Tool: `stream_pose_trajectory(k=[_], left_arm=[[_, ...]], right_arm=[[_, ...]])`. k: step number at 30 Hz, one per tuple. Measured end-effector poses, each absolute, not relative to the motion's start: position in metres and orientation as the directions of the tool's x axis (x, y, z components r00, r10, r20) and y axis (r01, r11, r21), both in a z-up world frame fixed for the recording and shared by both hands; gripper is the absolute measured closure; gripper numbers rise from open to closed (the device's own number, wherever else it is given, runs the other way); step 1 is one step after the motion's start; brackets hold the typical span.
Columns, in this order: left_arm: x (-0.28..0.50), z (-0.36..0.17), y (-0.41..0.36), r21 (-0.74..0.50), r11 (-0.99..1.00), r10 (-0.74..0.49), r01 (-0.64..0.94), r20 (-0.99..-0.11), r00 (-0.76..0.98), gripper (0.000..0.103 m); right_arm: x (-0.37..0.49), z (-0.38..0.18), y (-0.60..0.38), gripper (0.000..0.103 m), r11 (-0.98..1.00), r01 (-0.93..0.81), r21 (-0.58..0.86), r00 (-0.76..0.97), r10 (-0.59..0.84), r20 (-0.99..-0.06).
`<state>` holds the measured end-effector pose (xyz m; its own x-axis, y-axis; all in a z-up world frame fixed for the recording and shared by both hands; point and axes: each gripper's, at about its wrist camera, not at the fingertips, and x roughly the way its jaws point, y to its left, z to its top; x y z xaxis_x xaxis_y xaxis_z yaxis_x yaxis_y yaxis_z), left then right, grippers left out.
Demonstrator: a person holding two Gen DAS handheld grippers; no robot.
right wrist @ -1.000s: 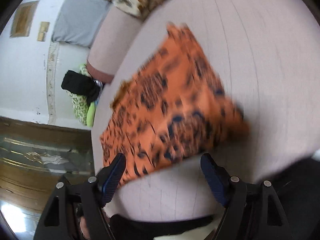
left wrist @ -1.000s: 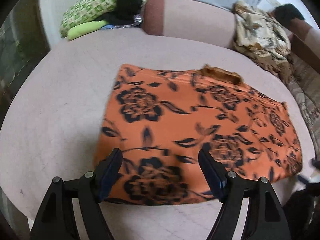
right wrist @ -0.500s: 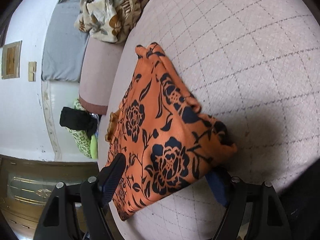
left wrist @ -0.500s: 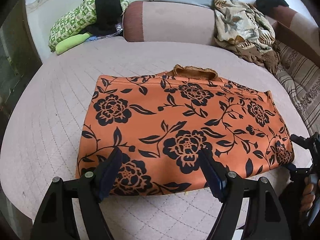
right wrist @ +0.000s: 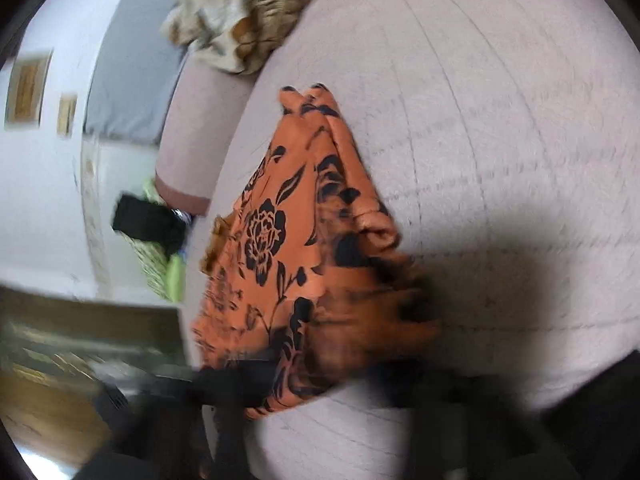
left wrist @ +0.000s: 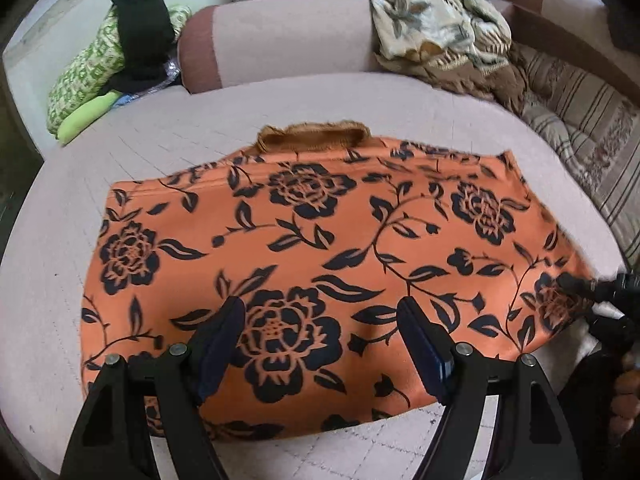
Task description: Fold small clothes
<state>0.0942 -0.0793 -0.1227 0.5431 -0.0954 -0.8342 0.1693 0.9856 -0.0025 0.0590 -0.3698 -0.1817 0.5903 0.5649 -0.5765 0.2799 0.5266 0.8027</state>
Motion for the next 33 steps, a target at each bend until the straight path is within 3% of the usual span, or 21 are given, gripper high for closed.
stream_pose_trajectory(k=[4,8,11,12,13,15,19,24,26,28,30,32,33], left_arm=[[0.095,-0.122,-0.077,-0.026,0.987,-0.109,0.157,-0.825,0.554,0.024],[0.104,-0.141,-0.076,-0.015,0.988,-0.091,0.153,-0.859,0.504,0.024],[0.106,-0.15,-0.072,-0.023,0.988,-0.096,0.15,-0.861,0.499,0.023],[0.106,-0.151,-0.072,-0.02,0.988,-0.094,0.151,-0.858,0.504,0.022],[0.107,-0.152,-0.073,-0.014,0.988,-0.091,0.155,-0.858,0.506,0.021],[0.107,-0.154,-0.075,-0.003,0.987,-0.086,0.161,-0.853,0.514,0.02],[0.107,-0.155,-0.074,-0.011,0.986,-0.098,0.169,-0.85,0.517,0.019],[0.108,-0.155,-0.072,-0.005,0.985,-0.096,0.174,-0.852,0.515,0.016],[0.109,-0.155,-0.071,-0.008,0.984,-0.101,0.18,-0.852,0.513,0.016],[0.11,-0.156,-0.07,-0.013,0.983,-0.108,0.185,-0.852,0.513,0.016],[0.111,-0.158,-0.071,-0.008,0.983,-0.104,0.184,-0.849,0.518,0.013],[0.112,-0.157,-0.072,-0.001,0.983,-0.097,0.184,-0.852,0.514,0.013],[0.112,-0.155,-0.071,-0.005,0.983,-0.1,0.183,-0.854,0.511,0.013]], right_arm=[[0.05,-0.172,-0.372,0.094,0.599,0.285,0.749,0.575,0.518,-0.633],[0.054,-0.177,-0.369,0.083,0.651,0.303,0.696,0.472,0.532,-0.703],[0.043,-0.148,-0.38,0.077,0.695,0.263,0.669,0.513,0.486,-0.708],[0.043,-0.14,-0.387,0.07,0.711,0.262,0.652,0.529,0.459,-0.714],[0.048,-0.133,-0.394,0.054,0.727,0.261,0.635,0.542,0.433,-0.72],[0.068,-0.126,-0.403,0.033,0.742,0.231,0.629,0.573,0.419,-0.704],[0.145,-0.134,-0.414,0.033,0.707,0.178,0.684,0.561,0.498,-0.661],[0.232,-0.17,-0.394,0.035,0.773,0.161,0.614,0.425,0.508,-0.75],[0.243,-0.163,-0.384,0.095,0.773,0.083,0.629,0.448,0.535,-0.716],[0.245,-0.154,-0.382,0.093,0.783,0.059,0.619,0.475,0.523,-0.707],[0.249,-0.175,-0.39,0.093,0.781,0.151,0.606,0.451,0.491,-0.745],[0.244,-0.185,-0.396,0.092,0.733,0.178,0.656,0.472,0.521,-0.711],[0.24,-0.182,-0.396,0.087,0.722,0.172,0.67,0.493,0.526,-0.693]])
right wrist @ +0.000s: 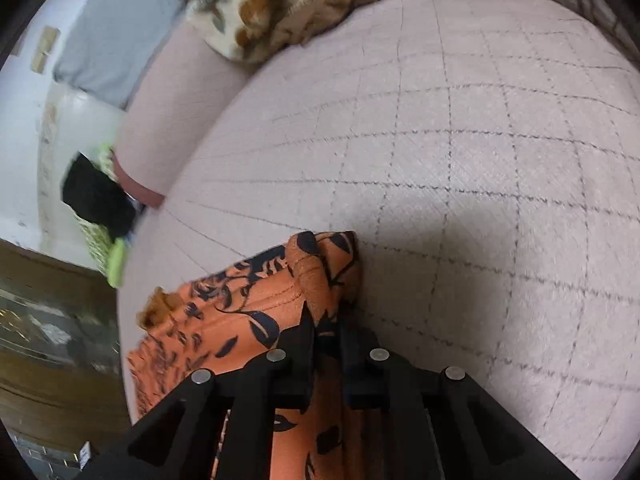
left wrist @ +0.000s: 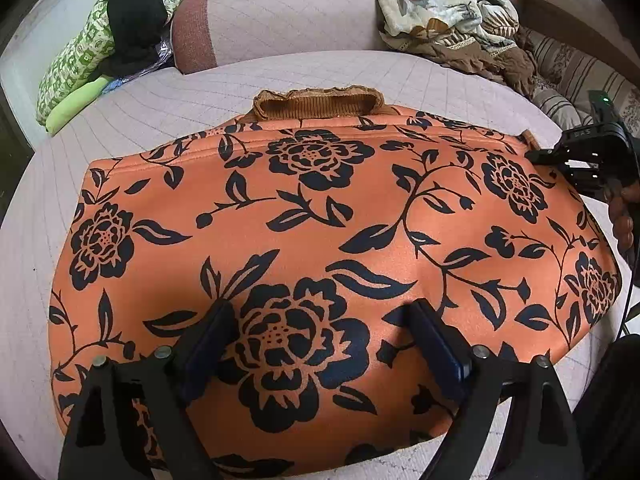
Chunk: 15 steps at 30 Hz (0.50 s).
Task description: Fold small clothes
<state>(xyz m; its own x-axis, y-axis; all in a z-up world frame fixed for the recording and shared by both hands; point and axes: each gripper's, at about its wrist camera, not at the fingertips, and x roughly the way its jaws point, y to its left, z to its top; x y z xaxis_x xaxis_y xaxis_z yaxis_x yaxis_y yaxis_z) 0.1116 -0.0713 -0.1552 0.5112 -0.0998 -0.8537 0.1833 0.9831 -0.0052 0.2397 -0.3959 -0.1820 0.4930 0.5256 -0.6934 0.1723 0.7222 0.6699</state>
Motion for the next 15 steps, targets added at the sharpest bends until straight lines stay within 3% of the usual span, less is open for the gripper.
stream_pose_trajectory(k=[4,10,13,15], left_arm=[[0.108,-0.145,-0.062,-0.036,0.987,-0.111,0.153,-0.853,0.51,0.013],[0.084,-0.119,-0.044,-0.043,0.992,-0.104,0.12,-0.812,0.574,0.013],[0.078,-0.122,-0.037,-0.048,0.994,-0.097,0.102,-0.829,0.552,0.013],[0.074,-0.122,-0.034,-0.055,0.995,-0.095,0.088,-0.833,0.545,0.013]], right_arm=[[0.219,-0.165,-0.4,0.086,0.721,0.203,0.663,0.518,0.495,-0.697],[0.171,-0.105,-0.369,0.085,0.749,0.024,0.662,0.566,0.536,-0.626],[0.166,-0.129,-0.356,0.085,0.714,0.019,0.7,0.481,0.607,-0.633],[0.17,-0.173,-0.372,0.09,0.724,0.194,0.662,0.424,0.546,-0.722]])
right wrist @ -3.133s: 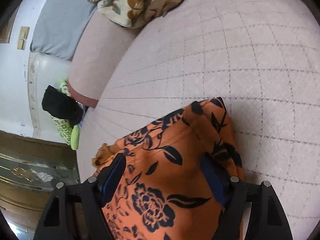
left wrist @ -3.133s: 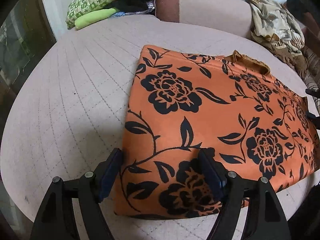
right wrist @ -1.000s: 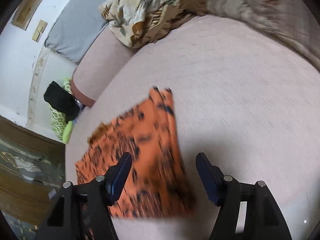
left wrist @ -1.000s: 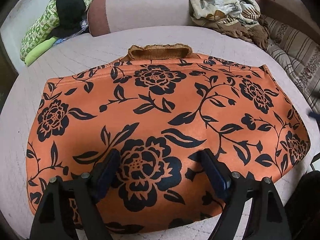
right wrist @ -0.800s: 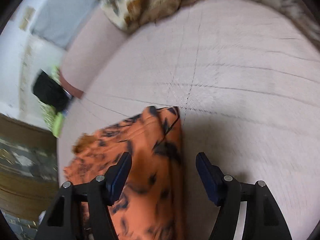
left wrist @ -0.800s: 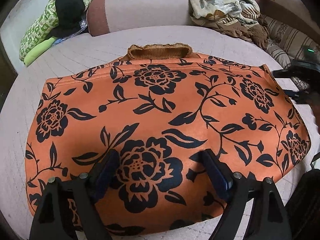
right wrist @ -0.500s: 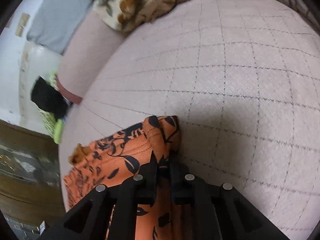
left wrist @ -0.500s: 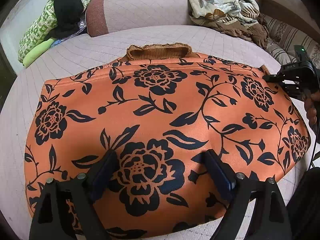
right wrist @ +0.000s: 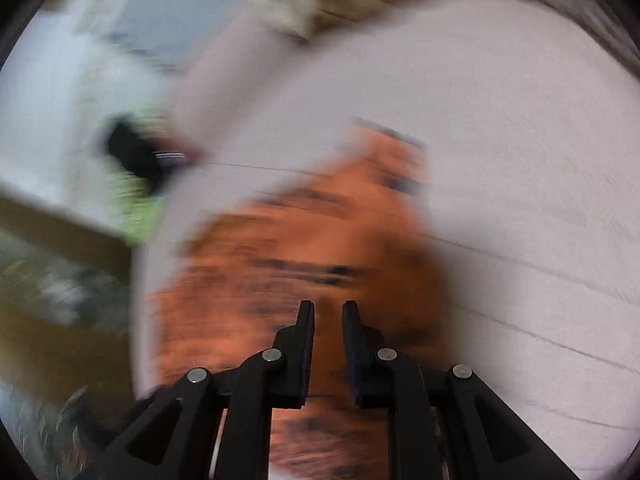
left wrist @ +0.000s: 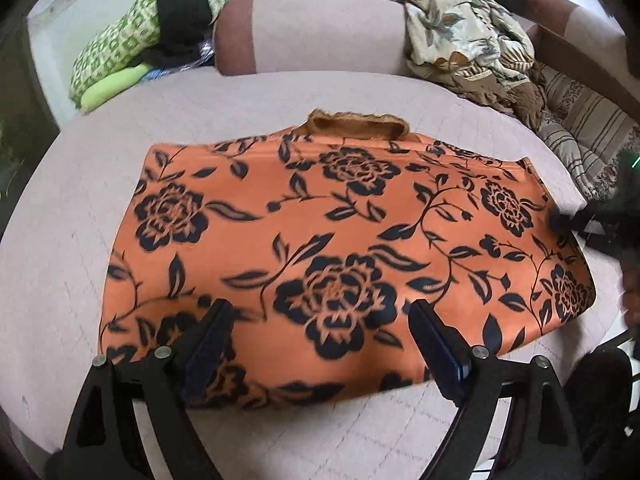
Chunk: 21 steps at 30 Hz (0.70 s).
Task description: Fold small clothes
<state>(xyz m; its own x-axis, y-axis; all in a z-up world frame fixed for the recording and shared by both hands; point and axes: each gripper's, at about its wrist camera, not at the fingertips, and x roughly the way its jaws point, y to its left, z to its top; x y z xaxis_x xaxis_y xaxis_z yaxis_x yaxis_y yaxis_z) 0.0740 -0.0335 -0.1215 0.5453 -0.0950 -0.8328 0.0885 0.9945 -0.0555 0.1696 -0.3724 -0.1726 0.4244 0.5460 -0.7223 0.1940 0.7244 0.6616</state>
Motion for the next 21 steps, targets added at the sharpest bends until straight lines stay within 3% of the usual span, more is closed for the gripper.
stream_pose_trajectory(k=[2,6,8,9,10,14,18,21], left_arm=[[0.068,-0.115,-0.029,-0.06,0.994,-0.099,0.088,-0.825,0.556,0.013],[0.064,-0.111,-0.025,-0.062,0.996,-0.091,0.07,-0.817,0.569,0.013],[0.065,-0.11,-0.026,-0.081,0.995,-0.101,0.06,-0.82,0.564,0.013],[0.064,-0.109,-0.029,-0.079,0.995,-0.102,0.065,-0.818,0.566,0.013],[0.063,-0.108,-0.031,-0.074,0.995,-0.102,0.071,-0.816,0.568,0.013],[0.054,-0.098,-0.038,-0.033,0.994,-0.091,0.108,-0.803,0.589,0.013],[0.055,-0.095,-0.034,-0.042,0.995,-0.089,0.091,-0.8,0.593,0.013],[0.056,-0.095,-0.032,-0.051,0.995,-0.091,0.085,-0.804,0.588,0.013]], right_arm=[[0.155,-0.177,-0.387,0.089,0.586,0.245,0.772,0.482,0.617,-0.622],[0.124,-0.137,-0.37,0.087,0.608,0.094,0.788,0.522,0.644,-0.559],[0.114,-0.136,-0.355,0.079,0.609,0.059,0.791,0.489,0.673,-0.555],[0.111,-0.144,-0.348,0.057,0.612,0.056,0.788,0.463,0.684,-0.564],[0.112,-0.154,-0.346,0.021,0.623,0.075,0.778,0.439,0.68,-0.587],[0.111,-0.167,-0.354,0.022,0.595,0.155,0.789,0.462,0.662,-0.59],[0.107,-0.125,-0.343,0.02,0.645,0.042,0.763,0.521,0.638,-0.568],[0.107,-0.15,-0.341,0.021,0.695,0.124,0.709,0.459,0.593,-0.662]])
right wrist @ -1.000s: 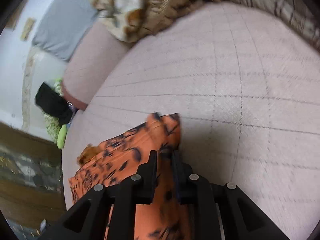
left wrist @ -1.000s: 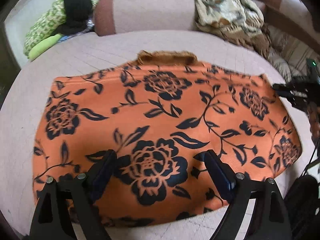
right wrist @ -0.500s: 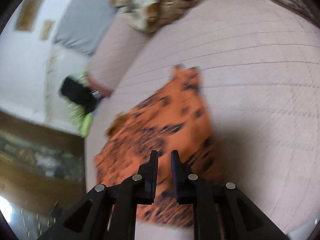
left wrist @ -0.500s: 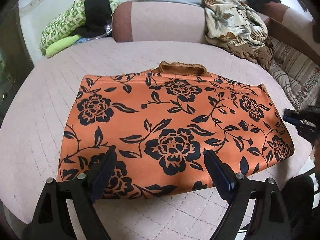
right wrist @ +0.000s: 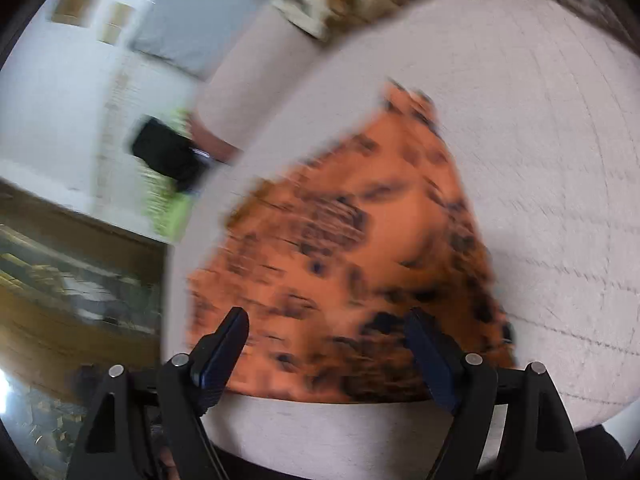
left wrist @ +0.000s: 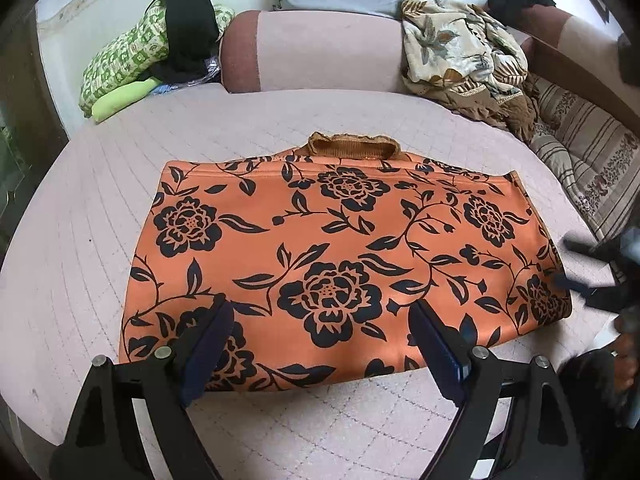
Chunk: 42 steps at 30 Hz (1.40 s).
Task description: Fold small clothes
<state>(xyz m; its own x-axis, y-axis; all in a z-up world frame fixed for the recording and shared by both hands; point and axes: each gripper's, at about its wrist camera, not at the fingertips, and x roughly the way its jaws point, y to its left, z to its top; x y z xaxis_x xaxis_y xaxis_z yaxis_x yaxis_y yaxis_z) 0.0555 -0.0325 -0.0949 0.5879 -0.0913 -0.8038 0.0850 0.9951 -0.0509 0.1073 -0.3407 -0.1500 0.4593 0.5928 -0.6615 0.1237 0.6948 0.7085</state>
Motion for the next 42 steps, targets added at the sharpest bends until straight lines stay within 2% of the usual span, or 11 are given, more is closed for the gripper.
stream_pose_trajectory(k=[1,6,8,13,20,26,28,35,39,42], left_arm=[[0.055,-0.094,-0.032,-0.047,0.995,-0.088,0.084,-0.803,0.589,0.013],[0.056,-0.093,-0.029,-0.044,0.996,-0.083,0.08,-0.801,0.593,0.013],[0.057,-0.095,-0.028,-0.054,0.996,-0.084,0.069,-0.803,0.589,0.013],[0.06,-0.105,-0.03,-0.051,0.997,-0.076,0.061,-0.816,0.573,0.013],[0.063,-0.108,-0.027,-0.047,0.998,-0.063,0.042,-0.816,0.575,0.013],[0.075,-0.118,-0.028,-0.033,0.999,-0.045,0.031,-0.824,0.565,0.013],[0.079,-0.121,-0.03,-0.026,0.999,-0.042,0.035,-0.824,0.565,0.013],[0.097,-0.145,-0.037,0.014,0.999,-0.014,0.05,-0.855,0.518,0.014],[0.085,-0.114,-0.033,-0.02,0.998,-0.054,0.061,-0.774,0.631,0.014],[0.089,-0.127,-0.037,0.008,0.998,-0.031,0.061,-0.79,0.612,0.013]], right_arm=[[0.107,-0.165,-0.346,0.026,0.68,0.202,0.705,0.431,0.584,-0.688],[0.072,-0.135,-0.356,0.025,0.6,0.171,0.781,0.553,0.598,-0.58],[0.056,-0.137,-0.352,0.024,0.563,0.179,0.807,0.547,0.625,-0.557],[0.039,-0.179,-0.333,0.024,0.498,0.294,0.816,0.491,0.653,-0.576],[0.052,-0.186,-0.35,0.024,0.432,0.422,0.797,0.553,0.574,-0.604],[0.065,-0.184,-0.383,0.025,0.369,0.432,0.823,0.634,0.525,-0.568],[0.076,-0.181,-0.382,0.032,0.4,0.396,0.826,0.634,0.532,-0.562],[0.084,-0.184,-0.38,0.034,0.457,0.354,0.816,0.617,0.541,-0.571],[0.079,-0.178,-0.381,0.033,0.459,0.332,0.824,0.628,0.544,-0.557],[0.082,-0.186,-0.378,0.035,0.48,0.332,0.812,0.625,0.532,-0.571]])
